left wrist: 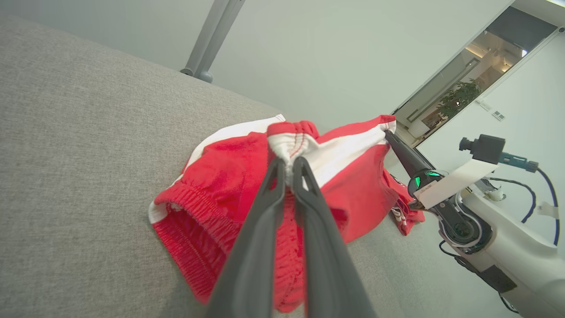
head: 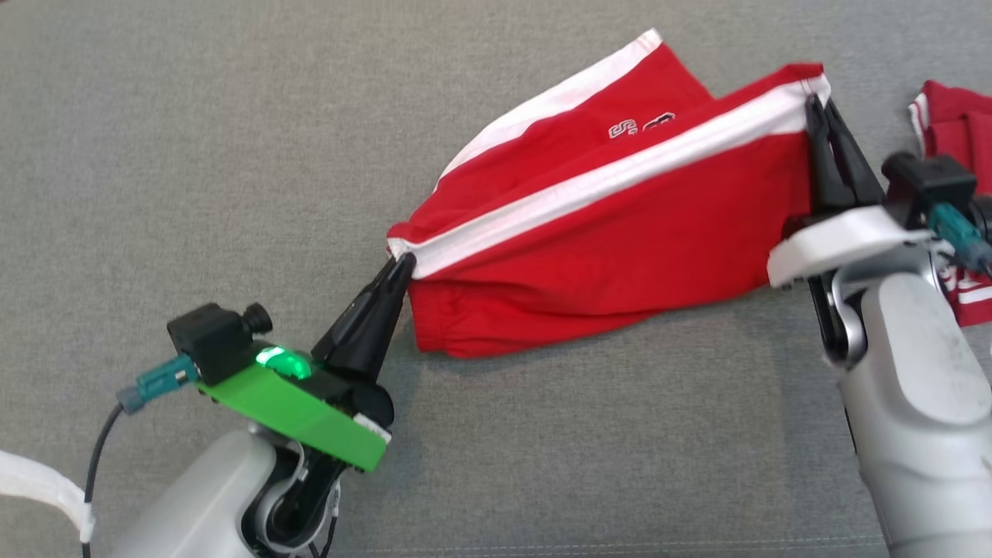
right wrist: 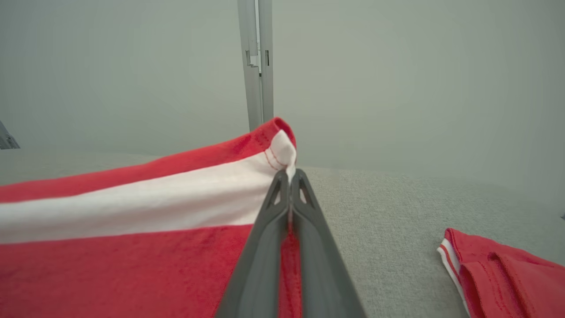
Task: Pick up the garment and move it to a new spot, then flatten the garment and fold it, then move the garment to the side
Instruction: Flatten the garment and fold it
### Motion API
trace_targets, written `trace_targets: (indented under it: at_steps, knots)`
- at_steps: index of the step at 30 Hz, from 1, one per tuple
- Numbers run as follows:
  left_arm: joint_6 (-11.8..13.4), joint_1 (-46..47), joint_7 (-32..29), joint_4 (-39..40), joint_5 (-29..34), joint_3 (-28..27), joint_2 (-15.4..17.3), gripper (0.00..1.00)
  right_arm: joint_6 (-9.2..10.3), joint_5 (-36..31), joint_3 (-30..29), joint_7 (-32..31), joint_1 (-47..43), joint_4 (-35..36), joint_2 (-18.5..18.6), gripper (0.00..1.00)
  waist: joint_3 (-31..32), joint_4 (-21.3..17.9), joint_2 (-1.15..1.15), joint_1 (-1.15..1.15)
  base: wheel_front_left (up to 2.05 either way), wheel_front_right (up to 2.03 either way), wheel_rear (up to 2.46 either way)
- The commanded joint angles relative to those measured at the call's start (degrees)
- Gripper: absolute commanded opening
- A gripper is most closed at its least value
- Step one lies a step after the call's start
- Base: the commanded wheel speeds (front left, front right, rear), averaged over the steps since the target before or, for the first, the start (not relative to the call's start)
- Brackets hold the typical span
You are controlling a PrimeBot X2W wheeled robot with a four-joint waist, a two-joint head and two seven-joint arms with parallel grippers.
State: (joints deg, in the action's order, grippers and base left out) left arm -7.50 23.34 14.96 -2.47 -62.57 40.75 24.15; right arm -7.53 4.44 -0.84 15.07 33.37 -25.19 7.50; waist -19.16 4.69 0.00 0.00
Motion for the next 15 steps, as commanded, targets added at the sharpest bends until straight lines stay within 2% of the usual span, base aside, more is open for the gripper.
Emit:
trace_targets:
  at_steps: [1,8,15]
  knots:
    - [-0.01,1.47,0.23,-0.37,-1.35,0.05,-0.04,0.0,0.09,-0.88,-0.12,0.17,1.6,-1.31,0.13,0.0,-2.63,2.08,0.0,0.0,0.0,0.0,0.0]
    - [-0.01,7.87,0.24,-3.1,-11.75,2.75,1.04,0.0,0.1,-6.79,-1.83,-1.13,14.99,-13.6,-1.22,0.0,-7.0,3.85,0.0,0.0,0.0,0.0,0.0]
    - [-0.01,13.59,0.24,-7.78,-14.01,3.57,1.18,0.0,0.1,-12.11,-4.15,-3.59,24.95,-23.2,-2.74,0.0,-10.61,5.16,0.0,0.0,0.0,0.0,0.0]
